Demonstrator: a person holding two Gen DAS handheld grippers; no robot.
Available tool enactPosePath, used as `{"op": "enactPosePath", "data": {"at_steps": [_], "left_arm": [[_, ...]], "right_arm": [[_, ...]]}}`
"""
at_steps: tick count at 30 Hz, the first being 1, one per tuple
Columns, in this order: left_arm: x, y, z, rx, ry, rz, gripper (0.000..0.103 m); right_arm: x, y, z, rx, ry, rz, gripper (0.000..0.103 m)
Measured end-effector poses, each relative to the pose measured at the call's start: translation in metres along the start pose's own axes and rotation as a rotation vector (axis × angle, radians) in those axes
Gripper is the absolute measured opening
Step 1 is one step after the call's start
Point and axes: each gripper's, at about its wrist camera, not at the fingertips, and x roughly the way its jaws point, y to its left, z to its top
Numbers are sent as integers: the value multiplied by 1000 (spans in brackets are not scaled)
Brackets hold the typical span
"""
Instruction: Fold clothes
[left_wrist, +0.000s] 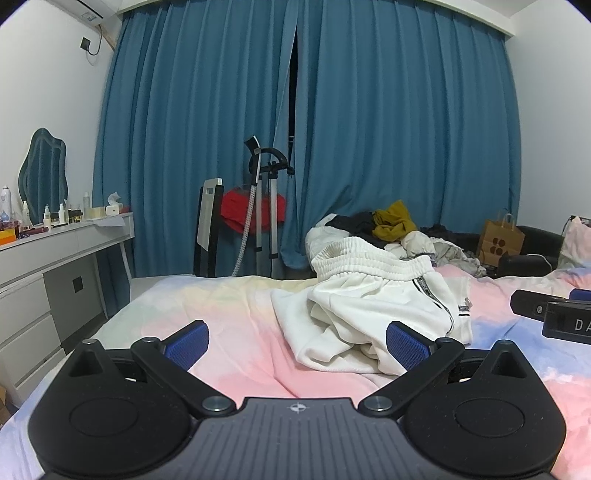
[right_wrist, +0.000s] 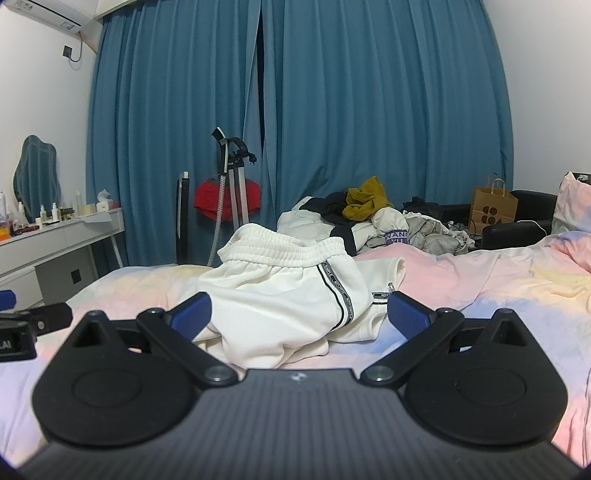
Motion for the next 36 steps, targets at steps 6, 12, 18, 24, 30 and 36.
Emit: {"op": "enactPosePath", "data": {"at_steps": [6, 12, 18, 24, 30, 36], "left_arm": [[0, 1, 0, -6, 0, -4, 103], [0, -1, 0, -1, 0, -4, 103], [0, 0, -1, 3, 1, -6, 103], [-1, -2, 0, 19, 1, -16, 103], [3, -6, 1, 48, 8, -24, 103], [18, -15, 11, 106, 8, -21, 103]], "right_arm": [[1, 0, 1, 1, 2, 2, 103], [0, 0, 1, 1, -2, 8, 103], [-1, -2, 3, 25, -17, 8, 103], [-1, -4, 2, 42, -22, 11, 103], [-6, -4, -2, 69, -115, -3, 103], [-2, -4, -4, 65, -103, 11, 103]]}}
